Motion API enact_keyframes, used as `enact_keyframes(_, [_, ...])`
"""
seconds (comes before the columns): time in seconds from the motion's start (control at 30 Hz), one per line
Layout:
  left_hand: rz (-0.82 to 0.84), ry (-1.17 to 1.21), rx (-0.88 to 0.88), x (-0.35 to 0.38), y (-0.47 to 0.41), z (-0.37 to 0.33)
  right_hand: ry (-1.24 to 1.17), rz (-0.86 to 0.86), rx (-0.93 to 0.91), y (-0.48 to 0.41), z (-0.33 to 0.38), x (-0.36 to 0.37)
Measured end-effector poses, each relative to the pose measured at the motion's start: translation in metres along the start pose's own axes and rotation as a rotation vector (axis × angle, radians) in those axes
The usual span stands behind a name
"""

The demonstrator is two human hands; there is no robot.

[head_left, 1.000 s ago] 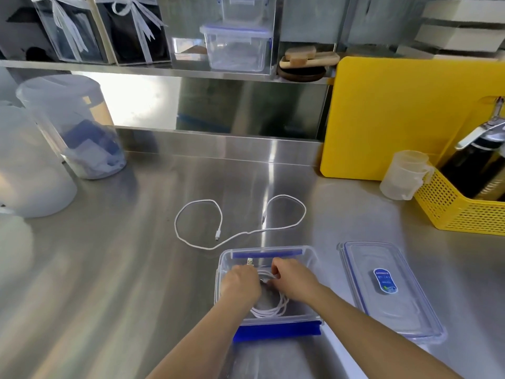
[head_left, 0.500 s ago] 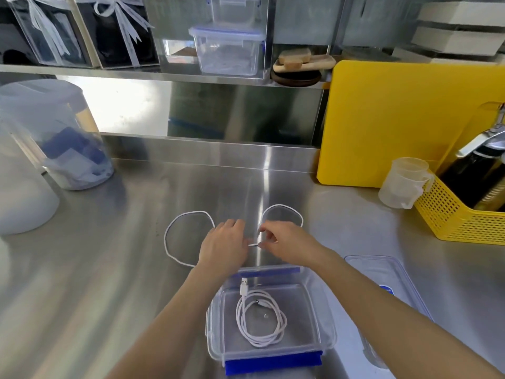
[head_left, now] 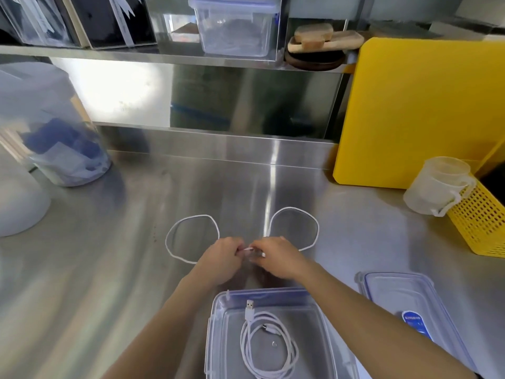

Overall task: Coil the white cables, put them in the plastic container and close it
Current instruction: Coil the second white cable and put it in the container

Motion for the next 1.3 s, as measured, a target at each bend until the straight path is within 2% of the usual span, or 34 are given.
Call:
enact_keyframes(0.13, [-0.103, 0.198, 0.055, -0.028, 0.001, -0.016, -0.107, -0.206, 0.011, 0.004, -0.004, -0.030])
enact_keyframes(0.23, [-0.139, 0.310, 0.100, -0.046, 0.002, -0.021, -0.076, -0.335, 0.020, 0.013, -0.007, -0.059])
enact_keyframes(0.4, [-0.196, 0.439, 0.135, -0.069, 0.003, -0.009, -0.198, -0.645, 0.216, 0.044, -0.036, -0.115])
enact_keyframes(0.5, [-0.192, 0.458, 0.150, -0.073, 0.003, -0.008, -0.015, -0.533, 0.268, 0.049, -0.043, -0.124])
enact_keyframes(0.67, [-0.149, 0.383, 0.258, -0.072, 0.016, -0.044, 0.092, -0.301, -0.104, 0.033, 0.029, -0.116])
enact_keyframes(0.73, [-0.146, 0.398, 0.312, -0.076, 0.023, -0.058, 0.066, -0.283, -0.214, 0.030, 0.054, -0.113])
enact_keyframes(0.83, [-0.160, 0.479, 0.342, -0.091, 0.029, -0.057, 0.032, -0.439, -0.240, 0.036, 0.056, -0.130])
enact_keyframes(0.93, [-0.117, 0.592, 0.301, -0.098, 0.028, -0.035, -0.124, -0.708, -0.007, 0.057, 0.015, -0.161])
enact_keyframes(1.03, [-0.096, 0.694, 0.263, -0.099, 0.027, -0.017, -0.050, -0.897, 0.126, 0.079, -0.017, -0.190])
enact_keyframes(1.1, [-0.097, 0.723, 0.243, -0.097, 0.027, -0.015, 0.106, -0.833, 0.202, 0.086, -0.026, -0.197])
enact_keyframes(1.17, [-0.111, 0.709, 0.241, -0.094, 0.028, -0.024, 0.294, -0.691, 0.188, 0.085, -0.020, -0.197])
enact_keyframes(1.23, [-0.111, 0.686, 0.272, -0.092, 0.033, -0.042, 0.395, -0.553, 0.016, 0.077, 0.007, -0.186])
enact_keyframes(1.3, [-0.099, 0.680, 0.321, -0.092, 0.039, -0.063, 0.388, -0.441, -0.151, 0.068, 0.038, -0.168])
Point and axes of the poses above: each hand's wrist, its own y-axis away from the middle knuckle, its own x-axis out of the palm, z = x × y, the point moved 8 cm from there along -y, towards the middle knuckle, and after that the axes turned 15 degrees about -x, right-handed, at the moved point
